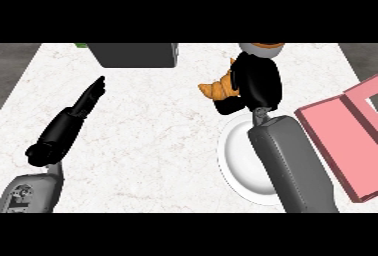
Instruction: Pick the croissant from the plate and place it in the cardboard box
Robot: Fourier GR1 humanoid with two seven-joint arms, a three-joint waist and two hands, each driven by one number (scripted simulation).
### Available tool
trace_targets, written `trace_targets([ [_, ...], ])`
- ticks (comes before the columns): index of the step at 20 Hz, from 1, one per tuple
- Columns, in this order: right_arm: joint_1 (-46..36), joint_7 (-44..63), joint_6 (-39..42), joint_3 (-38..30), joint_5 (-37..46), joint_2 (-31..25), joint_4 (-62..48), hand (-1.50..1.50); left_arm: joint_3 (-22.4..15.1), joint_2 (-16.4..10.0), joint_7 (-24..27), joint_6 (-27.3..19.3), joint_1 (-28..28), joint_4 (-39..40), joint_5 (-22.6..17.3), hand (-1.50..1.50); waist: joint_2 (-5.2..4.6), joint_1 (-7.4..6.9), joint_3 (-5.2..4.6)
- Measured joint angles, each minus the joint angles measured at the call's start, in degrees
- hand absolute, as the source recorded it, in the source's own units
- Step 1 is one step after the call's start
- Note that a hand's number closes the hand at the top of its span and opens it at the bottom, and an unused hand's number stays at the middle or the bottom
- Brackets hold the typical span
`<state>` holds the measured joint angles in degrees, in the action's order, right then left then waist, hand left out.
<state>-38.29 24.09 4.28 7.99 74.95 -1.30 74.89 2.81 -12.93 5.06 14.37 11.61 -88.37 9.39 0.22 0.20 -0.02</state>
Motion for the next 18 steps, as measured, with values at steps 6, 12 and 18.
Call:
trace_targets([
  [6, -0.8, 9.5, -2.1, -7.2, 0.7, -1.0, 8.5, 1.5, -0.1, 0.6, -0.4, -0.8, 0.5, 0.4, 0.6, 0.0, 0.05, 0.48, 0.01],
  [12, -0.3, 12.7, -2.8, -15.6, -1.3, -6.1, 12.4, 1.5, 0.3, 0.4, -0.4, -0.2, 0.7, 0.4, 0.4, 0.0, -0.11, 0.23, 0.02],
  [18, 0.6, 9.9, -0.8, -22.8, -5.1, -14.4, 10.0, 1.5, 1.0, -0.2, 1.0, 0.7, -0.1, 0.8, 0.0, 0.0, -0.19, -0.09, 0.02],
])
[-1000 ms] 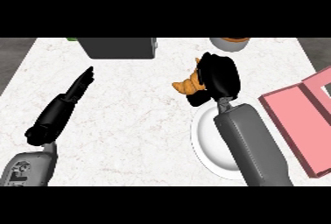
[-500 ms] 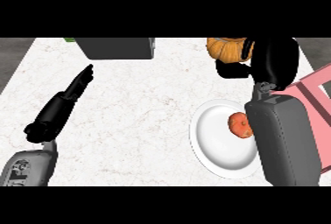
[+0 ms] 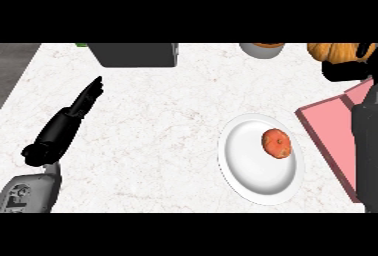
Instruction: Pick the croissant from the plate and place it in the cardboard box
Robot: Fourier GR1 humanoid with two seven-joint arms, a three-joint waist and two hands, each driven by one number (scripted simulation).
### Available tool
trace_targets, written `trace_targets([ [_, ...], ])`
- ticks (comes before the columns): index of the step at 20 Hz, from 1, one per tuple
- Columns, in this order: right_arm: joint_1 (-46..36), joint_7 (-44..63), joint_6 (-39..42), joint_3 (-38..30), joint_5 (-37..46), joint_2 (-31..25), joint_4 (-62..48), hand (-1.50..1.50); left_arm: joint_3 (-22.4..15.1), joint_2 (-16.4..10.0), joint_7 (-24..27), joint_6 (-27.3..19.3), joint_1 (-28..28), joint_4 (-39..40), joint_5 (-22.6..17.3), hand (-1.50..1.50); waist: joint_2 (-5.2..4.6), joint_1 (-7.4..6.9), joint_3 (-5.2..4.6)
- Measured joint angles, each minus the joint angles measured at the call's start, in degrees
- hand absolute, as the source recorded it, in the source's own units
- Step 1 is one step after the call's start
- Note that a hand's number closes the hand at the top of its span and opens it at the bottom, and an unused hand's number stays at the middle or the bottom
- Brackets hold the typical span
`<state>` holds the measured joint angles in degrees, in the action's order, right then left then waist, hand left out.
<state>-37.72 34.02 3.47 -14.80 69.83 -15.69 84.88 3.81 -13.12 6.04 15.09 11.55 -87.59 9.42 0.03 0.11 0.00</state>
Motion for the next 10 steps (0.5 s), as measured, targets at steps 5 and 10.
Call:
trace_targets([
  [5, 1.8, -3.2, 6.0, -3.9, -3.7, -5.5, -6.0, 1.5, -0.2, 0.3, -1.1, 0.3, 0.1, -0.9, -0.2, 0.0, -0.04, -0.09, 0.0],
  [10, 3.3, -6.5, 13.9, -8.1, -9.3, -10.0, -11.8, 1.5, -0.1, 0.3, -1.4, 0.5, 0.1, -1.3, -0.1, 0.0, -0.06, -0.07, 0.03],
])
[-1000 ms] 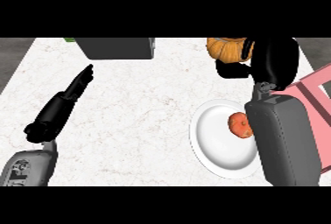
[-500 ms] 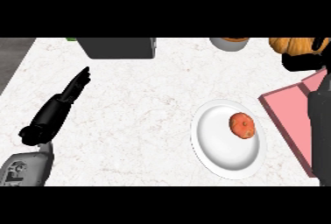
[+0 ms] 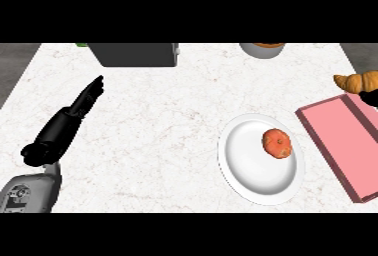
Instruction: Pick the croissant from the plate and place it in the cardboard box
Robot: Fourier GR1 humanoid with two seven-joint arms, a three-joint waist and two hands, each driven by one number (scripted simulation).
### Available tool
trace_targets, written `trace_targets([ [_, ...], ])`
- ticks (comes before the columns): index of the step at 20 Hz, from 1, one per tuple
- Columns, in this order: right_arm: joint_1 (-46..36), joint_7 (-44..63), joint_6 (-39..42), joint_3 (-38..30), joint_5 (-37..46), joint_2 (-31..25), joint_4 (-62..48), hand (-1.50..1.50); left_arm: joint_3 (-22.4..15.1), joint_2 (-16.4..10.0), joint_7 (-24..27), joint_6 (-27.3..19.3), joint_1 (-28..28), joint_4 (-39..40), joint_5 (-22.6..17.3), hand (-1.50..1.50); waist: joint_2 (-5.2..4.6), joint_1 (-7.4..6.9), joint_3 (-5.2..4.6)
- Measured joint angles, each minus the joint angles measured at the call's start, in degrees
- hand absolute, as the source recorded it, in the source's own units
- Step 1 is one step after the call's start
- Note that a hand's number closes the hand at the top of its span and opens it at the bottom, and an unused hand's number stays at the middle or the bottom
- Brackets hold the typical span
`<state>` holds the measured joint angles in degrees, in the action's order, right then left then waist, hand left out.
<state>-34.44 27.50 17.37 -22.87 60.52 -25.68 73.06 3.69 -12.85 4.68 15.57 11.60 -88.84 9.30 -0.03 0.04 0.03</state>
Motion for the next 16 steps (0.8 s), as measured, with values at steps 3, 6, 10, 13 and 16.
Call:
trace_targets([
  [3, 1.9, -3.1, 3.5, -1.2, -2.3, -2.4, -3.1, 1.5, 0.3, -0.1, 1.3, 0.0, 0.1, 1.4, 0.2, 0.0, -0.03, 0.07, -0.01],
  [6, 3.2, -4.6, 7.5, -2.2, -3.7, -5.2, -6.4, -1.5, 0.2, 0.2, 0.2, -0.2, 0.7, 0.7, 0.3, 0.0, -0.01, 0.0, -0.02],
  [10, 5.9, -9.5, 11.8, -3.0, -7.3, -6.8, -8.2, -1.5, -0.4, 1.0, 0.5, -0.9, 0.4, 0.6, 1.2, 0.0, 0.03, 0.1, -0.02],
  [13, 7.4, -15.2, 12.6, -4.1, -10.4, -8.1, -8.5, -1.5, -0.2, 1.1, -0.6, -0.8, 0.7, -0.2, 0.9, 0.0, 0.05, 0.06, -0.01],
  [16, 7.1, -19.4, 9.1, -6.7, -13.8, -6.7, -7.6, -1.5, 0.0, 0.8, -0.7, -0.2, 0.5, -0.4, 0.4, 0.0, 0.12, 0.1, 0.03],
])
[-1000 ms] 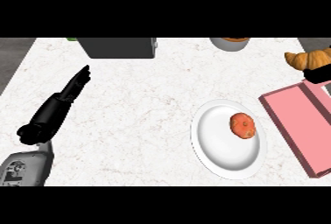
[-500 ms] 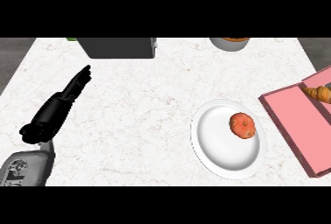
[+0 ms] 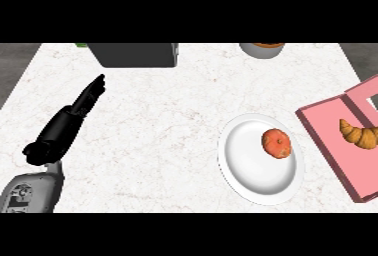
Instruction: Pick the croissant from the plate and place it in the cardboard box
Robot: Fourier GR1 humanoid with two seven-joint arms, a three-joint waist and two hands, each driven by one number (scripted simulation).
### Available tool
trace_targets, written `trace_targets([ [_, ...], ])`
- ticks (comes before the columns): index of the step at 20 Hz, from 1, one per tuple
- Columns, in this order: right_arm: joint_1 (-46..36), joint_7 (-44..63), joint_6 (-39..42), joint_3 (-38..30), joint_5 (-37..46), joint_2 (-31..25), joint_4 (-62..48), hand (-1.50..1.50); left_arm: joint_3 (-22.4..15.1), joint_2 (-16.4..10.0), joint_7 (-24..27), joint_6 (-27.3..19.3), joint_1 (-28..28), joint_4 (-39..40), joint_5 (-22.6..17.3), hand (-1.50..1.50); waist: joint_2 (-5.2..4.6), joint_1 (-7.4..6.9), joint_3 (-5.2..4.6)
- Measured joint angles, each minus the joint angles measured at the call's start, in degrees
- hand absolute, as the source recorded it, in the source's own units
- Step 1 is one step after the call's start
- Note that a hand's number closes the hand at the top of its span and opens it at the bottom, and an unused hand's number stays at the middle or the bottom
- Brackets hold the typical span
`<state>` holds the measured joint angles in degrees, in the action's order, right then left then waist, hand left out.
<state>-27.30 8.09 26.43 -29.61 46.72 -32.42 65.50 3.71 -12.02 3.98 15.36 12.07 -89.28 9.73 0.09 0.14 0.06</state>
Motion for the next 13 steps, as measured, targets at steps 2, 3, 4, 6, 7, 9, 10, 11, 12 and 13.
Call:
trace_targets([
  [2, -1.9, -1.5, -3.2, -3.7, -4.0, 2.2, 1.0, -1.5, 0.2, 0.0, -0.3, -0.1, 0.3, 0.3, -0.1, 0.0, 0.1, 0.2, 0.05],
  [3, -3.1, -2.1, -4.4, -6.3, -6.6, 3.1, 1.2, -1.5, 0.3, -0.1, -0.3, 0.0, 0.3, 0.3, -0.2, 0.0, 0.19, 0.36, 0.08],
  [4, -4.2, -2.3, -5.8, -8.9, -9.0, 4.0, 1.3, -1.5, 0.3, -0.1, -0.3, 0.1, -0.1, 0.1, -0.2, 0.0, 0.28, 0.36, 0.09],
  [6, -6.5, -1.7, -8.5, -14.0, -13.9, 5.9, 1.4, -1.5, 0.6, -0.3, -0.7, 0.2, 0.0, 0.1, -0.4, 0.0, 0.37, 0.48, 0.09],
  [7, -7.2, -1.6, -9.7, -16.3, -16.1, 6.7, 1.1, -1.5, 0.4, -0.2, -0.6, 0.2, -0.3, 0.1, -0.3, 0.0, 0.33, 0.5, 0.07],
  [9, -7.8, -1.2, -11.7, -20.6, -19.7, 7.0, 0.1, -1.5, 0.3, 0.0, -0.1, -0.1, -0.6, 0.0, 0.0, 0.0, 0.2, 0.43, 0.04],
  [10, -7.7, -1.6, -12.3, -22.7, -21.4, 6.7, -0.8, -1.5, 0.3, -0.1, -0.2, -0.1, -0.3, 0.0, 0.0, 0.0, 0.12, 0.42, 0.04],
  [11, -7.7, -1.2, -12.9, -24.2, -22.8, 6.5, -1.0, -1.5, 0.3, -0.1, -0.4, 0.0, -0.4, -0.4, -0.1, 0.0, 0.1, 0.34, 0.04],
  [12, -7.5, -1.3, -13.3, -25.5, -24.2, 6.0, -1.3, -1.5, 0.8, -0.5, -0.5, 0.5, -0.2, -0.5, -0.6, 0.0, 0.07, 0.29, 0.03],
  [13, -7.0, -2.0, -13.9, -26.8, -25.4, 5.4, -2.1, -1.5, 0.9, -0.5, -0.2, 0.4, -0.3, -0.5, -0.4, 0.0, 0.03, 0.21, 0.01],
])
